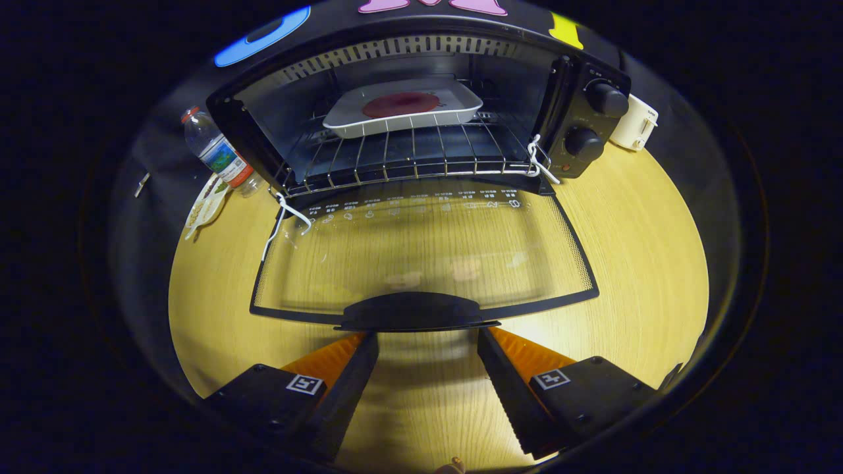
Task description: Open the toaster oven, put the food inside, and close the toaster oven door.
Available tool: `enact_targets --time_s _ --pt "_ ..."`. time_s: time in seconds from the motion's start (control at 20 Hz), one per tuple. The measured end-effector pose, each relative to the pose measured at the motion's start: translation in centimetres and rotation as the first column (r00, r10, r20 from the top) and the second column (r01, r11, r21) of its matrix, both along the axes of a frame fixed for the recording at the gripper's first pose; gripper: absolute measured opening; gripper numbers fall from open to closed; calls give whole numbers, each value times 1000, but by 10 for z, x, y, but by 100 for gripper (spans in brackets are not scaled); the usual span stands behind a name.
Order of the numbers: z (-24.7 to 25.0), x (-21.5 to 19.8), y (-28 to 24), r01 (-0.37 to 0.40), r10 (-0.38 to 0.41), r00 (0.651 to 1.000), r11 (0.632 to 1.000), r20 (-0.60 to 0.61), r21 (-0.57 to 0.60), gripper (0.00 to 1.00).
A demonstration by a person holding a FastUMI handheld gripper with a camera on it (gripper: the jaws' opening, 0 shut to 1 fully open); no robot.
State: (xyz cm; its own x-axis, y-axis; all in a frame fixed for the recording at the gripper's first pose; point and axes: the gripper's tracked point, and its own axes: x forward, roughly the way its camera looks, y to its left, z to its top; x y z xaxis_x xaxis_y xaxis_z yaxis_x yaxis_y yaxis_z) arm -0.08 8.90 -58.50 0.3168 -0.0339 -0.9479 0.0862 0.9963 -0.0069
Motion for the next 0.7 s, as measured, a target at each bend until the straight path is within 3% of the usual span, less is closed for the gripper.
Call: enact_targets --time_s 0.7 --pt "79 18 8 7 -18 976 999 218 50 100"
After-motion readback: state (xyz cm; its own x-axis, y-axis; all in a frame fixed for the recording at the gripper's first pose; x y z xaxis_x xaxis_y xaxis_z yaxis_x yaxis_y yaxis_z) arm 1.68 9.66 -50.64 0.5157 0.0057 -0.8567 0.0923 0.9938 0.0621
